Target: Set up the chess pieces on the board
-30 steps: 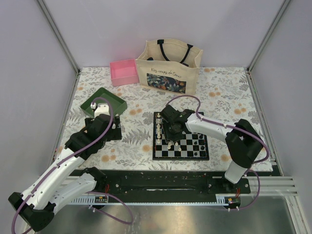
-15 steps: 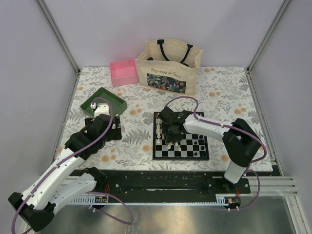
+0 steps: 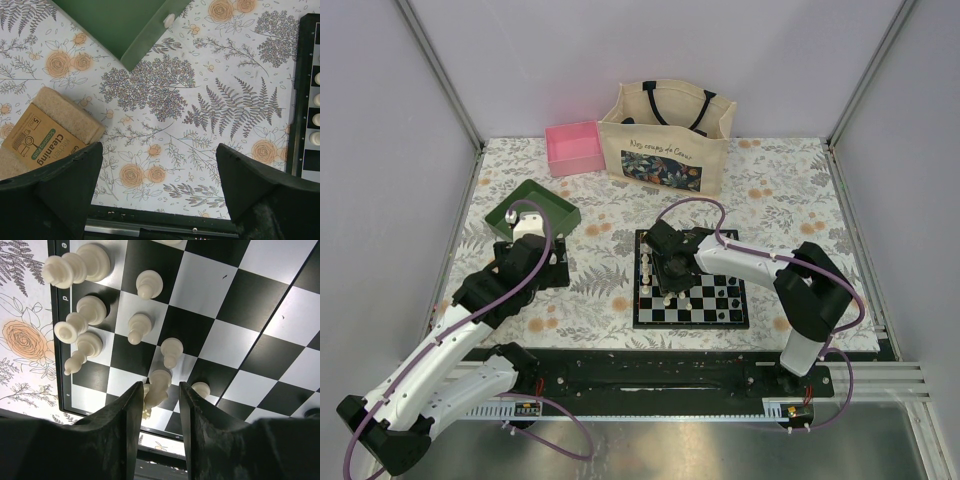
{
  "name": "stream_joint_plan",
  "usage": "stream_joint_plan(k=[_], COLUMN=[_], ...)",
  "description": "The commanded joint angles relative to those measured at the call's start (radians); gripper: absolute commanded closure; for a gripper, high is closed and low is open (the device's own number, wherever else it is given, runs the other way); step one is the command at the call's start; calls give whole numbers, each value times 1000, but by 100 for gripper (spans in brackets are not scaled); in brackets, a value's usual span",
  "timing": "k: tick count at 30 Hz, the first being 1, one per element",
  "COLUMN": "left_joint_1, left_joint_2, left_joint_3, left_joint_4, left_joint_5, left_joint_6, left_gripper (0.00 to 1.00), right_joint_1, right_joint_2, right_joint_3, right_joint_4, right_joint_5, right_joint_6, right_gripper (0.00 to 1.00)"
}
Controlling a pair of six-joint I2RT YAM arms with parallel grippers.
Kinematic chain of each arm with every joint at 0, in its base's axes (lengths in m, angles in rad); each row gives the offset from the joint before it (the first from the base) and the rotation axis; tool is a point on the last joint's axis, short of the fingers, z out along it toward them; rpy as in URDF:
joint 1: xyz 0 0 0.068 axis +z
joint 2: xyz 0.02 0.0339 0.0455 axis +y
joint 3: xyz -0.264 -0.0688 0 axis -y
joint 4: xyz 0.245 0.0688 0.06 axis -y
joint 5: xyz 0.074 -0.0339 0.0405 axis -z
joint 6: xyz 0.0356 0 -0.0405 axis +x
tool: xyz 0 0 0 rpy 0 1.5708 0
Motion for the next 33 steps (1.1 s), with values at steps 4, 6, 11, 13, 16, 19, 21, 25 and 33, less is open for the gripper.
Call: stream_joint_plan(k=[4, 6, 11, 13, 16, 19, 21, 25, 33], left_joint_1=[5, 6, 5, 5, 6, 5, 5, 5, 5], left_joint_2=[-10, -10, -10, -13, -13, -11, -13, -13, -13], left_joint_3=[24, 24, 24, 24, 24, 24, 23, 24, 24], left_joint_4=[25, 23, 23, 23, 23, 23, 23, 25, 25], left_joint_5=[-6, -6, -5, -5, -5, -5, -3, -3, -3], left_joint_6=[-2, -1, -2, -1, -2, -2, -2, -2, -2], left_gripper=[1, 1, 1, 1, 1, 1, 1, 1, 1], right_joint_1=[13, 13, 16, 19, 24, 28, 33, 48, 89], right_joint_2=[0, -4, -7, -7, -15, -21, -21, -17, 12], right_joint_3=[43, 46, 47, 49, 49, 57, 69, 99, 124], right_joint_4=[23, 21, 17, 11, 10, 7, 6, 4, 1], right_joint_5=[26, 27, 24, 24, 24, 23, 23, 23, 20], right_joint_6=[-11, -12, -12, -11, -15, -15, -15, -17, -11], right_gripper=[60, 62, 68, 71, 75, 76, 76, 76, 76])
